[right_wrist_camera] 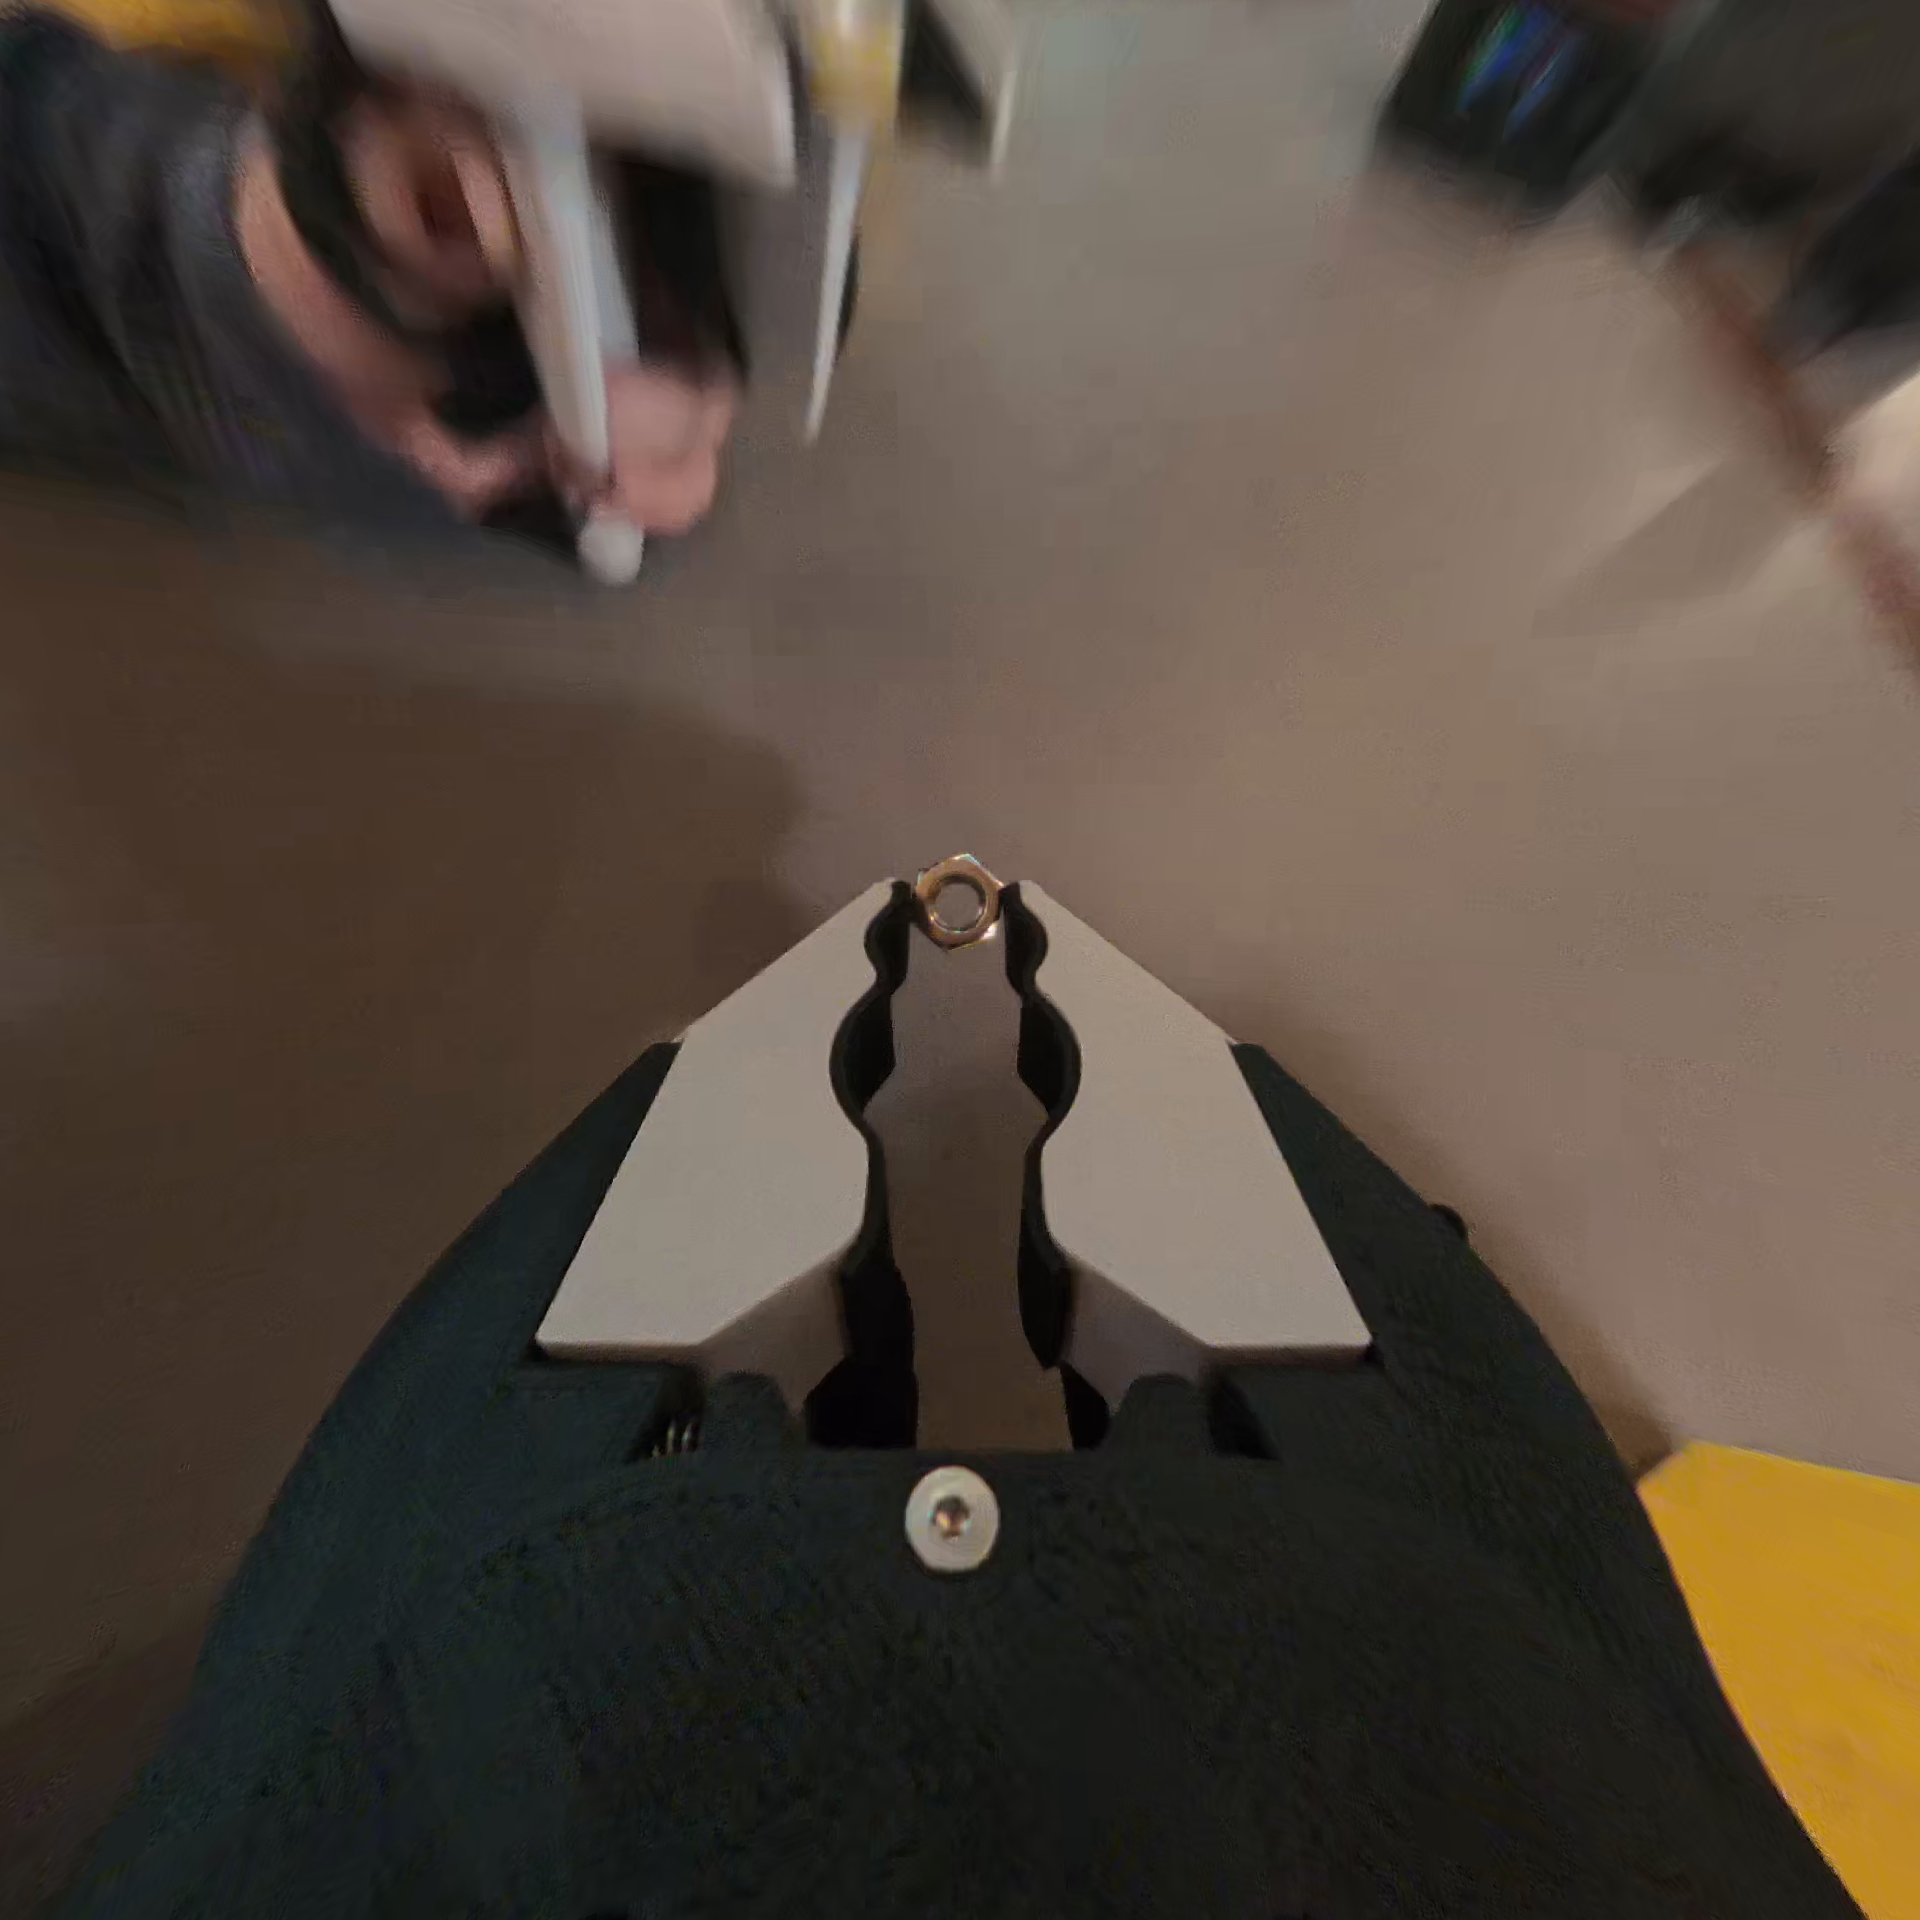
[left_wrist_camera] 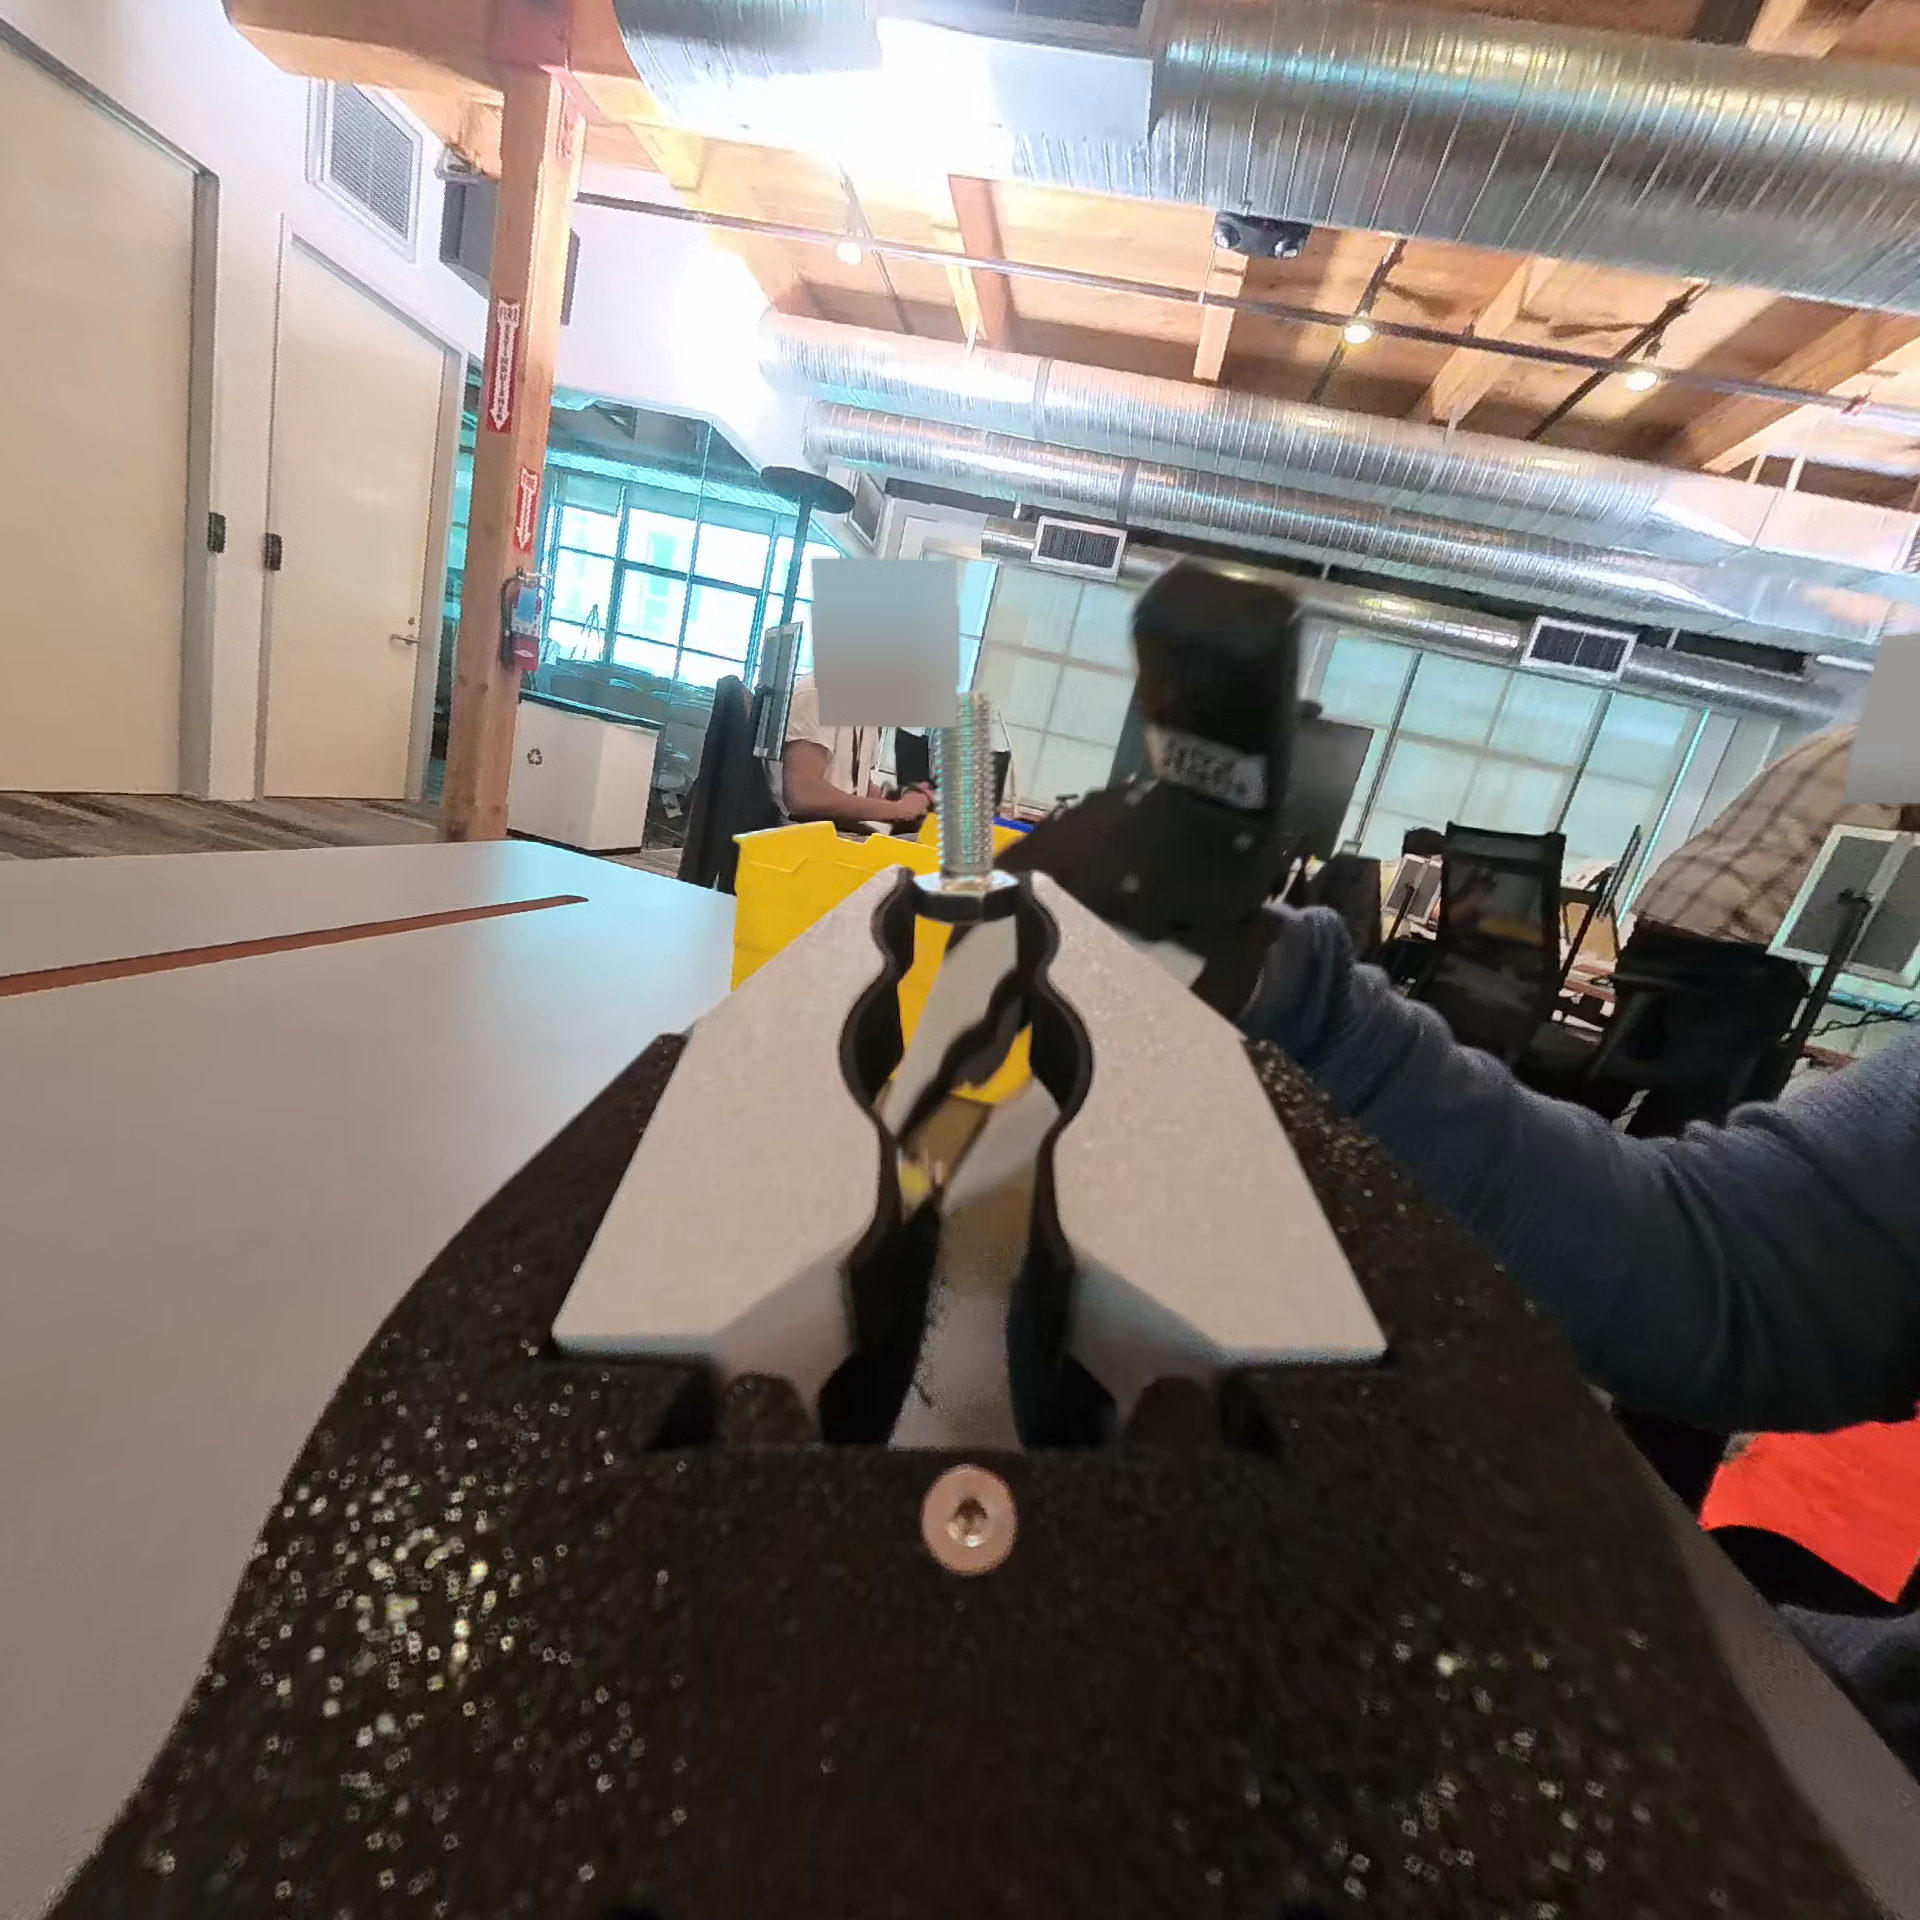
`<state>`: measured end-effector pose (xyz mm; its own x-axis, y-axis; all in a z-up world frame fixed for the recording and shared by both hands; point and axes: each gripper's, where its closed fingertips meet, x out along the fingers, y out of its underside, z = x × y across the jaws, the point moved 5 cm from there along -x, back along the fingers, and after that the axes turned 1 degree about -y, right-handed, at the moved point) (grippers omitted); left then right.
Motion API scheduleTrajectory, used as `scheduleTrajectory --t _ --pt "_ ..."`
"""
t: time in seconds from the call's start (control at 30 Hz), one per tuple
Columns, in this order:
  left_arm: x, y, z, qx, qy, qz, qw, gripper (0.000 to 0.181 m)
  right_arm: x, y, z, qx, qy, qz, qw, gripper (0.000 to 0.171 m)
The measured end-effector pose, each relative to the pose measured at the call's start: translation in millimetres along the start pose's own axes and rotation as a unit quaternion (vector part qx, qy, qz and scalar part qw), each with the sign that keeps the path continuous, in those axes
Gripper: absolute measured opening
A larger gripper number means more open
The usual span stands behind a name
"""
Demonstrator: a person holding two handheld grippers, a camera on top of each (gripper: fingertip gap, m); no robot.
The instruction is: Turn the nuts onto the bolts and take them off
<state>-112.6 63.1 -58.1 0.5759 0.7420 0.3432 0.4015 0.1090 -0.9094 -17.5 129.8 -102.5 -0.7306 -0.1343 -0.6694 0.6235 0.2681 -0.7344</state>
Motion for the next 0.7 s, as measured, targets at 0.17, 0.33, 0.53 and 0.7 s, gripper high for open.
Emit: scheduleTrajectory --t 0.17,0.33,0.53,0.7 --pt "7 8 -6 0.035 -0.005 0.035 0.999 0.016 -64 -74 -6 0.0 0.01 -0.203 0.979 0.016" --pt "12 14 -15 0.056 0.003 0.055 0.997 0.017 -75 -106 4 -0.02 -0.081 -0.142 0.986 0.016" --pt "14 15 -21 0.062 0.017 0.062 0.996 0.017 -66 -104 4 -0.038 -0.111 -0.042 0.992 0.016" --pt "15 17 -20 0.064 0.014 0.075 0.995 0.016 -61 -104 6 -0.052 -0.119 -0.003 0.992 0.016"
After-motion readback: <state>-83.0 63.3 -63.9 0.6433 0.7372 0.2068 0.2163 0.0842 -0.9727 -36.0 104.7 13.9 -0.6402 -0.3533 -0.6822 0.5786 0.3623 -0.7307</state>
